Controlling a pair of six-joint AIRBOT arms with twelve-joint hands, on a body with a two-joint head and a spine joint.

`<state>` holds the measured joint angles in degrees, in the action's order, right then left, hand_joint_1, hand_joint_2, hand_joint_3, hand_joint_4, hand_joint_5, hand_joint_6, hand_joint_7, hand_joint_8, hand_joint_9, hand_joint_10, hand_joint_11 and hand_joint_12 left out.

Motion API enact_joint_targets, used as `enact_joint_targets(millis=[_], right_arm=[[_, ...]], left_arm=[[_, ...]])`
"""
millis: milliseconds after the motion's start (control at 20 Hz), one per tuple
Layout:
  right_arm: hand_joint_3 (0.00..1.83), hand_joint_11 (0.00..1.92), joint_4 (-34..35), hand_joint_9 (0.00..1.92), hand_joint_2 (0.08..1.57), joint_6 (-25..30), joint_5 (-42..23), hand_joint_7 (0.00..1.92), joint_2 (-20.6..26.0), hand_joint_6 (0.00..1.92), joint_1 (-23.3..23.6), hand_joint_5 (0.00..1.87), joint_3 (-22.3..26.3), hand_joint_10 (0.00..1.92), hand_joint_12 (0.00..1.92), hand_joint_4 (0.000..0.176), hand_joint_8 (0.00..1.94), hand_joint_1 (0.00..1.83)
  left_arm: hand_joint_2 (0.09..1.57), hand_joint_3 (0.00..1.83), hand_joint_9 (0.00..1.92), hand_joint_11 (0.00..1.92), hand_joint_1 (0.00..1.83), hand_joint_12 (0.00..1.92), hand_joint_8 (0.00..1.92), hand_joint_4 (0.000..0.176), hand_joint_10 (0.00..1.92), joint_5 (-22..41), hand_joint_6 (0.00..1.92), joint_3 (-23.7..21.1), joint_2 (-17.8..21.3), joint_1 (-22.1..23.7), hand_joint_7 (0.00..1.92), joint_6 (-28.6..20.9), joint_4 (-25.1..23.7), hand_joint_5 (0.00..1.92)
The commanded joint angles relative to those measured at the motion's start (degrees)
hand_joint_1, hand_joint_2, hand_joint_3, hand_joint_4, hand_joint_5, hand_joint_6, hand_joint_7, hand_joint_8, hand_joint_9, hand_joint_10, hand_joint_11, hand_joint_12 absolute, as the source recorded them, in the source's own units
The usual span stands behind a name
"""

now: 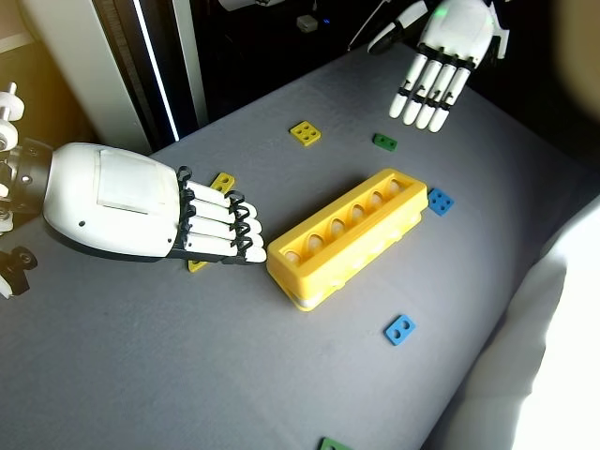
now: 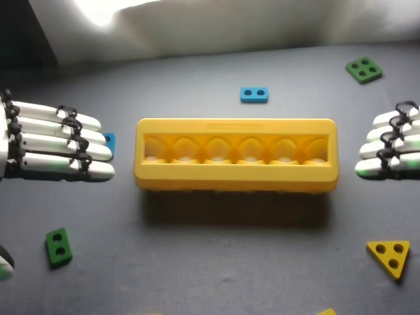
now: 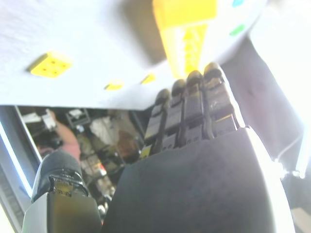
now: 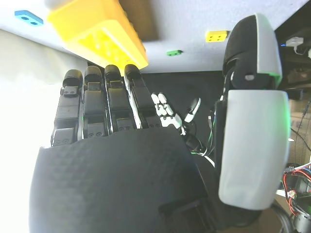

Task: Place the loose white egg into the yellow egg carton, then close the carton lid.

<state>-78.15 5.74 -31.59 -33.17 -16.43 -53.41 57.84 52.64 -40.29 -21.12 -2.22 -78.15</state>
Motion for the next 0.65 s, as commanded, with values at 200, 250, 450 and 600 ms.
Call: enact_joint_targets(millis=[200,250,450,600], right_arm=[[0.0,0.0,2.3,0.0,0.9,-0.3,-2.0,0.02,0.9,0.0,0.3,0.06,0.8,0.0,0.0,0.0,0.01,0.6],[0.0,0.0,2.3,0.0,0.9,-0.3,-2.0,0.03,0.9,0.0,0.3,0.06,0.8,0.0,0.0,0.0,0.01,0.58],[0.0,0.0,2.3,0.0,0.9,-0.3,-2.0,0.02,0.9,0.0,0.2,0.07,0.8,0.0,0.0,0.0,0.0,0.56],[0.0,0.0,2.3,0.0,0.89,-0.3,-2.0,0.03,0.9,0.0,0.2,0.07,0.8,0.0,0.0,0.0,0.0,0.62]], left_arm=[[1.04,0.01,0.0,0.0,0.0,0.0,0.0,0.0,0.0,2.7,0.0,-1.3,1.3,-0.6,0.0,0.0,4.4,0.0],[1.05,0.01,0.0,0.0,0.0,0.0,0.0,0.0,0.0,2.7,0.0,-1.4,1.3,-0.6,0.0,0.0,4.5,0.0],[1.04,0.0,0.0,0.0,0.0,0.0,0.0,0.0,0.0,2.7,0.01,-1.7,1.2,-0.6,0.0,-0.1,4.6,0.02],[1.03,0.0,0.0,0.0,0.0,0.0,0.0,0.0,0.0,2.7,0.0,-1.8,1.3,-0.7,0.0,-0.1,4.8,0.0]])
